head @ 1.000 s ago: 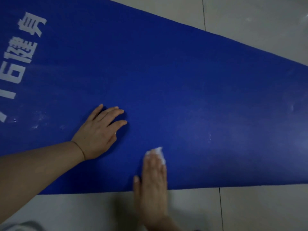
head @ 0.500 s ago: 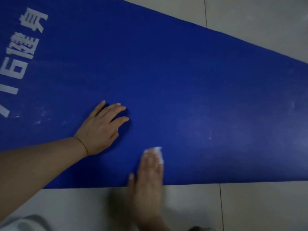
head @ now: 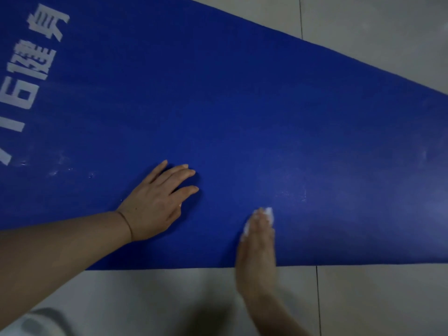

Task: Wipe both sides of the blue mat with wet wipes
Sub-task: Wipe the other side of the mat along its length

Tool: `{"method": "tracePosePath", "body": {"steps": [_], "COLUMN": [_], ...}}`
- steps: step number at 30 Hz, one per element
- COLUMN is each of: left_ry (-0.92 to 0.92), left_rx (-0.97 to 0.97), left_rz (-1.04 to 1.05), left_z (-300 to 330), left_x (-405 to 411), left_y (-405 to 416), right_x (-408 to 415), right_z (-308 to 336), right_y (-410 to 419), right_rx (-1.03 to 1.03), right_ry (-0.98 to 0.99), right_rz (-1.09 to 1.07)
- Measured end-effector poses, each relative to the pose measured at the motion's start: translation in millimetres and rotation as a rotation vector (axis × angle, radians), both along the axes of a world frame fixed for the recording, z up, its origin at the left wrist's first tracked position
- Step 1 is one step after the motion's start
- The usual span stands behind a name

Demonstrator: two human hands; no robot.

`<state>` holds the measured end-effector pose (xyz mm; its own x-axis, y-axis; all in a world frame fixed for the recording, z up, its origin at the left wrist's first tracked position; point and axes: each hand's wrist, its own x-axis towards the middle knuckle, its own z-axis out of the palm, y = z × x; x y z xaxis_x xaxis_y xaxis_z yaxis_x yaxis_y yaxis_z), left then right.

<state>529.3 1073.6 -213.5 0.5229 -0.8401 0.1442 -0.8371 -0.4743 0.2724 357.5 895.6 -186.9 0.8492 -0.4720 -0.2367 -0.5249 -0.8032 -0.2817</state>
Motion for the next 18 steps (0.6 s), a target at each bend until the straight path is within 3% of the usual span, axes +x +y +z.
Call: {"method": "tracePosePath", "body": {"steps": [4, 8, 15, 18], "left_ry": [0.009, 0.02, 0.003, -0.018], "left_rx": [0.035, 0.009, -0.006, 0.0], "left_rz": [0.011, 0.001, -0.019, -0.058], "left_z": [0.8, 0.2, 1.2, 1.7], "left_x": [1.0, 0.9, -0.5, -4.3], "left_y": [-0.6, 0.2, -1.0, -11.2], "right_x": [2.0, 9.8, -23.4, -22.4], "right_z": [-24.6, -4.8, -5.1, -4.9], "right_y": [74.3, 42.2, -95.5, -73.7], "right_rx": [0.031, -0.006, -0.131, -0.103], "right_ry": [-0.151, -0.112, -0.062, -0.043], "right_rz": [0.306, 0.442, -0.18, -0.044]}}
